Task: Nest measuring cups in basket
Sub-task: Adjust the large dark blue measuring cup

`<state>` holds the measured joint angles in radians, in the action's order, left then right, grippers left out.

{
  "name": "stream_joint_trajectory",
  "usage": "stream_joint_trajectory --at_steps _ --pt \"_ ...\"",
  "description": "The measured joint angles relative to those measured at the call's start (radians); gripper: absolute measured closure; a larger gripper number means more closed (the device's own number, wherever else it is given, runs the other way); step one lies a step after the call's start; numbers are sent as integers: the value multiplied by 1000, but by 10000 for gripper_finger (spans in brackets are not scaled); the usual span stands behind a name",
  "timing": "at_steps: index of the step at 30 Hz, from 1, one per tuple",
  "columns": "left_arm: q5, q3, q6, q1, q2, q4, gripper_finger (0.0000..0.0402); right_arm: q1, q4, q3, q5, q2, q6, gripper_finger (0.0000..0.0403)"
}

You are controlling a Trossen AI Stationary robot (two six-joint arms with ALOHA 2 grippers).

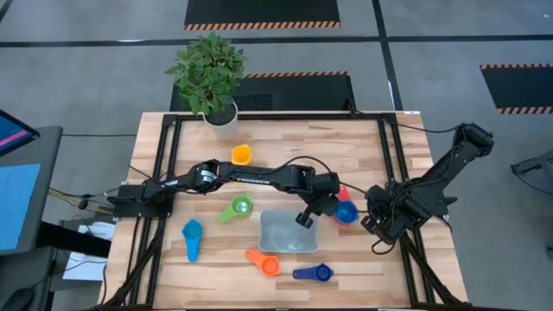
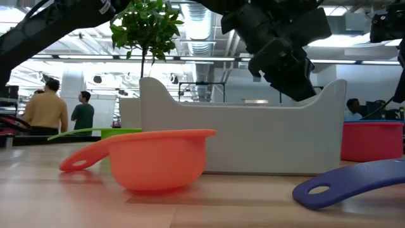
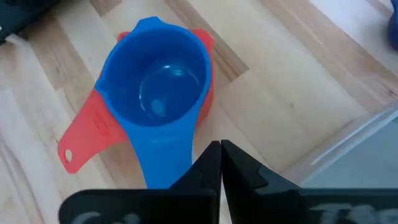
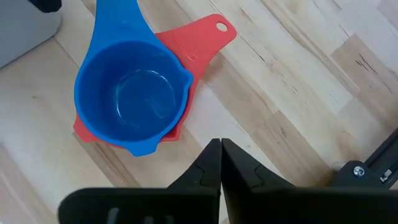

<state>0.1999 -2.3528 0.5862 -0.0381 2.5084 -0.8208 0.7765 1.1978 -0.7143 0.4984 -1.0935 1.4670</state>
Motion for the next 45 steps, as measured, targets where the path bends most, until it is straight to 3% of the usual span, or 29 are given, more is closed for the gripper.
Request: stream_joint_trajectory --at_steps 11,16,20,25,29,45 --pt "21 0 -22 -2 0 10 401 0 -1 0 -1 0 -4 380" --pt "-62 0 -12 -1 0 9 401 0 -2 0 -3 0 -5 384" --pt "8 0 -3 0 0 7 401 0 -2 0 -3 0 -6 374" --pt "-24 -1 7 -1 6 2 401 0 -2 0 -4 0 -8 368" --pt "31 0 5 2 20 -9 402 0 -2 0 -4 0 -8 374" --pt "-135 -1 84 5 47 10 401 0 -3 0 -27 0 -8 368"
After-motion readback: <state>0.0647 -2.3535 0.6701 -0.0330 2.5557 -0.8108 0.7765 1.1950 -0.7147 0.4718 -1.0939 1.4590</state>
